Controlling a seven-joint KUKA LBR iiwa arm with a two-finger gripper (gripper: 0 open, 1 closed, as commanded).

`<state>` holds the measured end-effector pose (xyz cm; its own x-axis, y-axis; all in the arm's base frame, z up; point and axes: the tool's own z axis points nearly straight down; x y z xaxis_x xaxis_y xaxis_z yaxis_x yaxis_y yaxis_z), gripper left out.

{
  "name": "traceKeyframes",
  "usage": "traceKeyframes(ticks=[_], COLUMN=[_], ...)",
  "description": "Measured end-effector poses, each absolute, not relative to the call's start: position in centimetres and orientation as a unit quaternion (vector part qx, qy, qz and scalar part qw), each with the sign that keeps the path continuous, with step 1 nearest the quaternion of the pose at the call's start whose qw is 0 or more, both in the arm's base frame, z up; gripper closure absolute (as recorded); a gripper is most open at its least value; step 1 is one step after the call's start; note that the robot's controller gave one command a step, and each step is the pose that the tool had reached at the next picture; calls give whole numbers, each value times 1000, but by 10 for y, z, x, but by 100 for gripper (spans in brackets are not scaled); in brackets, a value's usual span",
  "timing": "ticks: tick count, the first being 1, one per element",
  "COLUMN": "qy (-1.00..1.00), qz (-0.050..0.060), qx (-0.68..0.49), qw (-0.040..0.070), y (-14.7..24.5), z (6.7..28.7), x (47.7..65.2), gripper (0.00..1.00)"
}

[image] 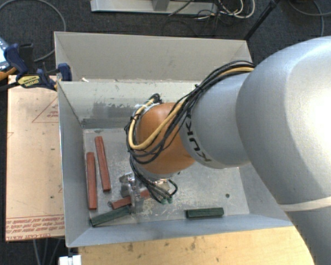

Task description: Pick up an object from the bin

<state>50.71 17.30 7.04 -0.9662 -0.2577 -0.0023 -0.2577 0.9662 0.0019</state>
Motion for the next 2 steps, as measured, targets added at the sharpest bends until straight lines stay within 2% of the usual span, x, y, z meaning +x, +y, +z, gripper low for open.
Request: traceKeyframes(ticks=[1, 2], qy=[990, 992], qz=[2, 1], qx=[-140, -126], qw=[6, 6], y=[198, 183], z=[167, 258], x=[524, 536], gripper=[100, 100])
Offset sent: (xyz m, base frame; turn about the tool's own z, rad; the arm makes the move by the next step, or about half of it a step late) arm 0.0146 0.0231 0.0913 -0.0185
